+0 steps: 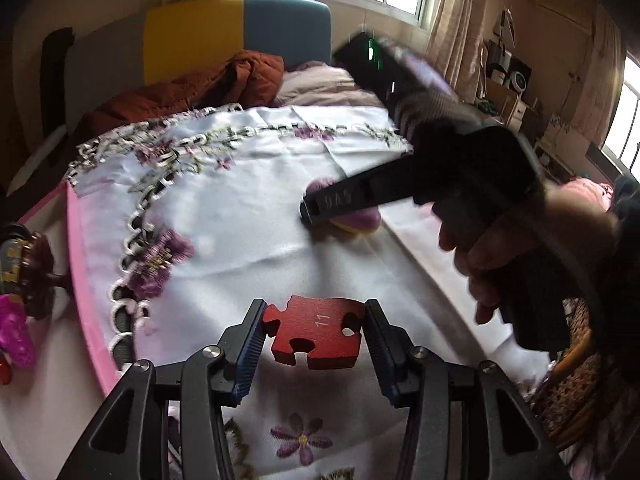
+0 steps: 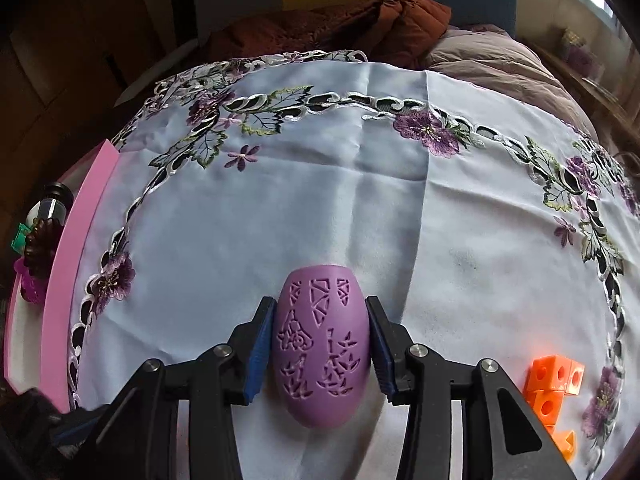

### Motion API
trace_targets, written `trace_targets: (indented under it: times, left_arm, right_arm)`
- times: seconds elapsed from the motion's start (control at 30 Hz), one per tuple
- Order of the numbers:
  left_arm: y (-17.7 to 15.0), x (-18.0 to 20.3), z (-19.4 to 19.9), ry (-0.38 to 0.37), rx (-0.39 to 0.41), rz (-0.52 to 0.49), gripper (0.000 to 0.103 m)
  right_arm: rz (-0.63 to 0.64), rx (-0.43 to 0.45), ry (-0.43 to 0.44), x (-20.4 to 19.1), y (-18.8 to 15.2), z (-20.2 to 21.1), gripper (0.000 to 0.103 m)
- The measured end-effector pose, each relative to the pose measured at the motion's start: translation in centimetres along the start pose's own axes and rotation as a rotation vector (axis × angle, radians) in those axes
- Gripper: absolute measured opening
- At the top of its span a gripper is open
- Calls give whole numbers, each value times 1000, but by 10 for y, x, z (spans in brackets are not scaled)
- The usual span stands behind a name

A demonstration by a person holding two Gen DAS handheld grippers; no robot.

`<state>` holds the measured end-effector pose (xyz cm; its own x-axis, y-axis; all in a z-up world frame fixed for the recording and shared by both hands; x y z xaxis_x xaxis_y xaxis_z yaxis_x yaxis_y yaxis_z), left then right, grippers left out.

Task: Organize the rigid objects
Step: 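Carry the red puzzle piece into the tray and open the left tool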

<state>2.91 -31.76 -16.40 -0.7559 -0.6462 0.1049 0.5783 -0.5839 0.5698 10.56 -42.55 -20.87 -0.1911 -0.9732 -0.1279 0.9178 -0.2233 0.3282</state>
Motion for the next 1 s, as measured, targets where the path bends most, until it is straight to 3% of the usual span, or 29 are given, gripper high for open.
trace_targets:
  times: [0.7, 1.0]
  left_arm:
    - [7, -58, 81, 76, 83, 191, 49]
    - [-25, -136, 120, 151, 109, 379, 49]
  right_arm:
    - [46, 19, -47, -1, 3, 2, 45]
    - [62, 23, -65, -1, 2, 2, 45]
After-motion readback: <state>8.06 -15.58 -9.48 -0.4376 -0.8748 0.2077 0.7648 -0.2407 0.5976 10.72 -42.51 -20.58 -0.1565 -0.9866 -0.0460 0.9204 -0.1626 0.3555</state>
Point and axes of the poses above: each gripper's, at about its wrist camera, not at the fingertips, and z roughly against the way its jaws point, x to its right, y to its top, the point moved 10 cm from there along -z, roughly the way its jaws point, and after that the axes turned 8 degrees about -x, right-handed, at the moved point
